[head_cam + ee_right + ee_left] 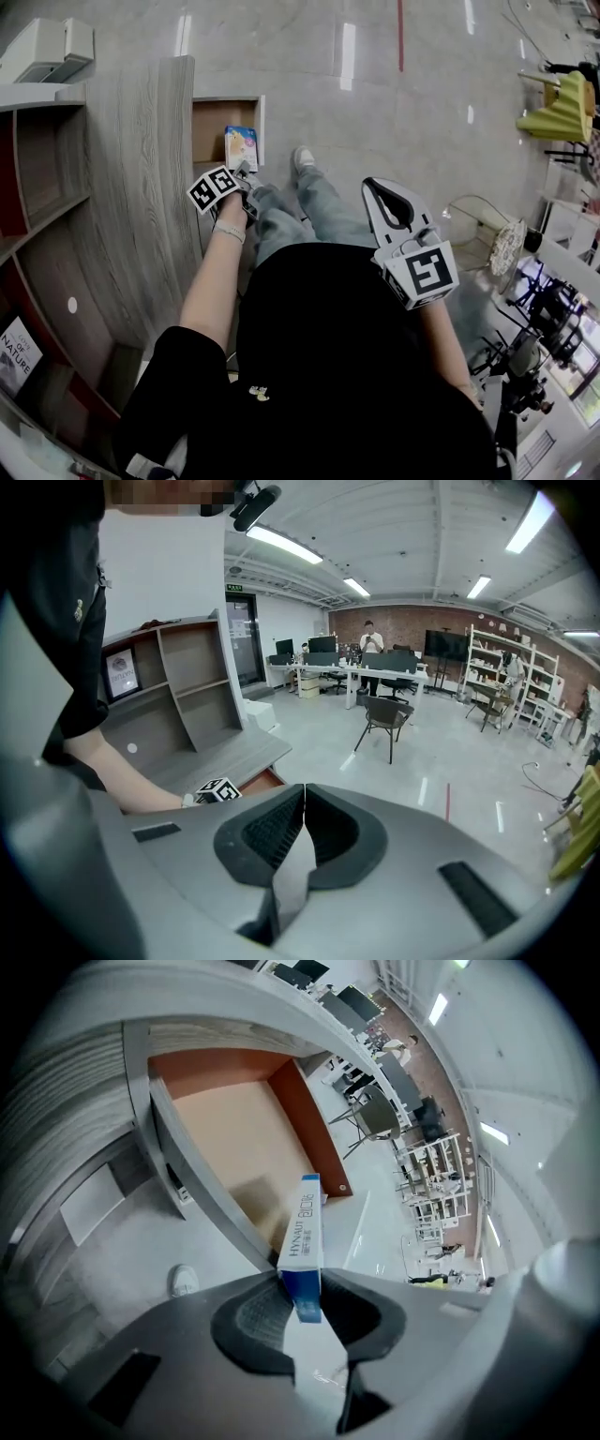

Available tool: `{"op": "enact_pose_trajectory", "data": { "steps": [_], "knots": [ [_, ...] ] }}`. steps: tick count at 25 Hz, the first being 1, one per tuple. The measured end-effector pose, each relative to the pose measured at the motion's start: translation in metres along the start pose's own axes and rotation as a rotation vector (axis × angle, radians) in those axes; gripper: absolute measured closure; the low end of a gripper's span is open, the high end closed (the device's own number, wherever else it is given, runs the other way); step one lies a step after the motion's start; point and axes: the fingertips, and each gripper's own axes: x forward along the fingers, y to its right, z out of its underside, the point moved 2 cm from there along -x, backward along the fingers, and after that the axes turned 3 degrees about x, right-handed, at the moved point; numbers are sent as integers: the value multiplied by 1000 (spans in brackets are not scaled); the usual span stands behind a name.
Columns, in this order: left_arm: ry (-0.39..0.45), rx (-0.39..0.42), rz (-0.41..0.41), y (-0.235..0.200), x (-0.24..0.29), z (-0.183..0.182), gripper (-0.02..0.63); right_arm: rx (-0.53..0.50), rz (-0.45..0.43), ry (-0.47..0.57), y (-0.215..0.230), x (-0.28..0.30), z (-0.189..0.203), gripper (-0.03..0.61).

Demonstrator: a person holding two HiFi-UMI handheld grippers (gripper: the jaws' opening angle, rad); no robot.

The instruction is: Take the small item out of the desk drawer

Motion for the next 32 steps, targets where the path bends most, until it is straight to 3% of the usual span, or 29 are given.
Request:
{"op": "enact_pose_trajectory", "data": {
  "steps": [9,20,32],
  "knots": [
    [45,8,63,21,-34,-5,523,-12,-48,26,1,4,-10,580],
    [146,-21,249,81,-96,-19,523,-52,-179,109,-11,16,-36,580],
    [320,-28,458,162,-189,-46,523,-84,-300,201,-30,29,-80,580]
  ]
}}
